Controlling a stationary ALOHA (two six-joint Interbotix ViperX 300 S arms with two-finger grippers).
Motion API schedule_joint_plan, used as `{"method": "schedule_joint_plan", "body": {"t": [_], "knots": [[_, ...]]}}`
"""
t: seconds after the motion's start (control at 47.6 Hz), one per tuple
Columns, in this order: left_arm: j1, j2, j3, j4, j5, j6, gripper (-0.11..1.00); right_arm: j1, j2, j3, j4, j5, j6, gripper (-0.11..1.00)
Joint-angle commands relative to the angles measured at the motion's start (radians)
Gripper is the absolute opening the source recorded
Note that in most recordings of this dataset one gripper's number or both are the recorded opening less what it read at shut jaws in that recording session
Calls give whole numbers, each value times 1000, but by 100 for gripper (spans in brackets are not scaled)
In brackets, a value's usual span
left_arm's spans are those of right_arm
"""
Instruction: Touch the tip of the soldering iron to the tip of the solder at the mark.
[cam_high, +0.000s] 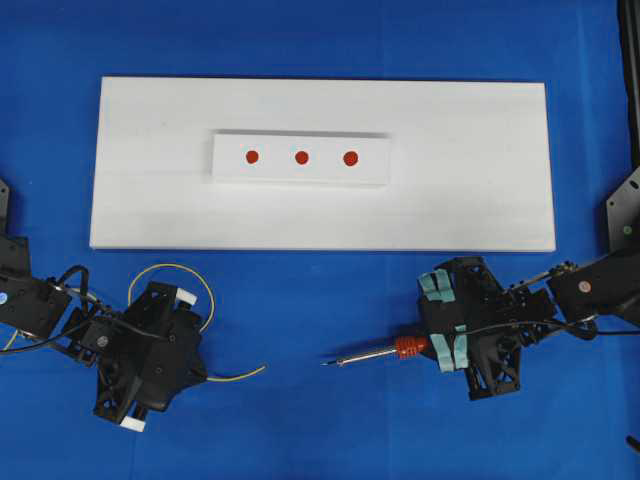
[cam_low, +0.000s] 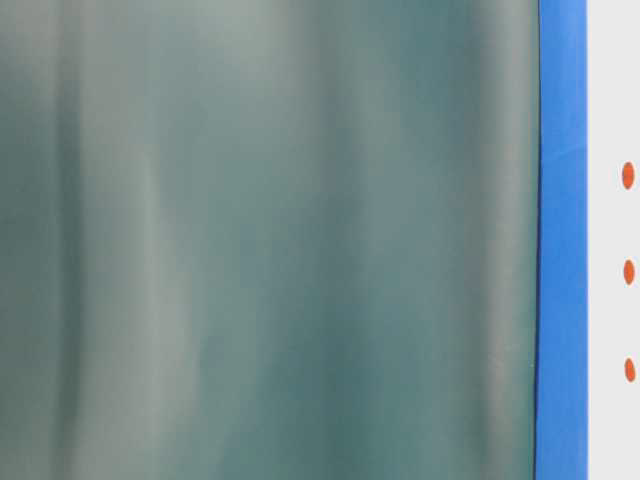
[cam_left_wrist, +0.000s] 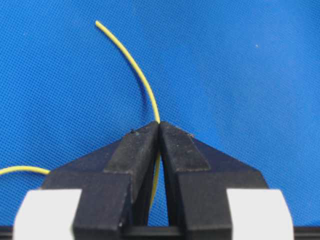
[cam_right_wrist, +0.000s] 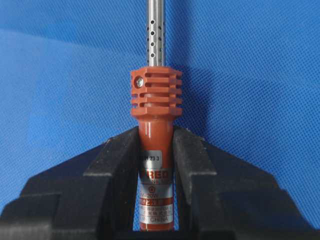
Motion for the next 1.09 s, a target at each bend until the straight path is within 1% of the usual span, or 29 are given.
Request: {"method": "schedule_joint_plan", "body": {"t": [0.0,0.126,0.231,0.294,0.357,0.399,0.441,0.462,0.525,0.567,0.63,0.651,0.672,0.714,0.798,0.861,0.966,0.987,1.071], "knots": [[0,-12,-14,0,-8,3,2,-2,-8,-18,5,-14,-2,6],[0,-12,-12,0,6,2,2,-2,-6,-18,5,-14,-2,6],[0,-12,-18,0,28,-12,2,-2,-8,-20,6,-14,-2,8],[0,-12,-23,-2,37,-15,2,-2,-8,-20,8,-14,-2,18],[0,-17,-28,-2,38,-20,5,-2,-8,-21,8,-14,-2,33],[0,-23,-29,-2,40,-21,13,-2,-8,-26,8,-9,-2,46],[0,-32,-31,-2,48,-21,23,-2,-11,-29,6,-3,-3,59],[0,-38,-31,-2,52,-18,31,-2,-15,-31,5,0,-3,66],[0,-64,-32,-2,74,-12,50,-2,-37,-37,5,23,-6,83],[0,-97,-32,-2,97,-11,62,-2,-60,-41,3,46,-11,90],[6,-147,-34,-2,132,-9,79,-3,-103,-51,-5,89,-14,87],[11,-164,-34,-2,144,-9,82,-3,-129,-58,-12,115,-17,86],[14,-183,-35,-2,158,-9,83,-5,-146,-63,-18,130,-17,85],[23,-221,-35,-2,184,-9,81,-8,-184,-71,-32,166,-18,82],[51,-313,-35,-2,249,-9,75,-17,-259,-91,-66,244,-18,82],[75,-370,-32,-2,281,-8,73,-29,-322,-109,-106,316,-18,82],[133,-460,-18,0,305,6,73,-60,-407,-123,-170,394,-17,82],[144,-476,-15,2,305,11,72,-71,-431,-124,-190,413,-17,82],[193,-540,-2,2,305,41,72,-106,-497,-118,-244,440,-17,82]]}}
